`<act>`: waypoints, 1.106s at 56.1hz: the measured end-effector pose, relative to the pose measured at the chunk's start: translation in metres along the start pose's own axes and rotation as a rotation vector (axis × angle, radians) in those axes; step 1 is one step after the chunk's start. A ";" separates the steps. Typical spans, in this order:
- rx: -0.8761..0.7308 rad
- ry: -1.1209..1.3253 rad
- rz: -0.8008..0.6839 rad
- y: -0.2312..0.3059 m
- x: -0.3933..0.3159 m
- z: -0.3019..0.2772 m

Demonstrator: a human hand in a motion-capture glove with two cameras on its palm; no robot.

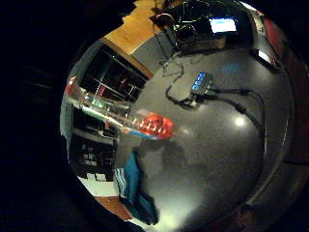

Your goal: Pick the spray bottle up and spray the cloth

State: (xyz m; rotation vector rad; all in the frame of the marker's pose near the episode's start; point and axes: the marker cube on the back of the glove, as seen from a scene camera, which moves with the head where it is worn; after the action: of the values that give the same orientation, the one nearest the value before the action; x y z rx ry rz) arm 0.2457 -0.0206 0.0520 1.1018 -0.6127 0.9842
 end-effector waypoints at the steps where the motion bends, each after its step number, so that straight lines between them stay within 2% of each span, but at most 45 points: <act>1: -0.001 -0.003 0.005 -0.001 0.000 0.002; 14: -0.027 -0.050 0.082 -0.011 -0.002 0.021; 30: -0.104 -0.224 0.144 -0.017 -0.005 0.044; 62: -0.162 -0.345 0.265 -0.028 -0.027 0.073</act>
State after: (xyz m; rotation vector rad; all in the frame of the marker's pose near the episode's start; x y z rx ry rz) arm 0.2619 -0.1011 0.0435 1.0707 -1.1224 0.9557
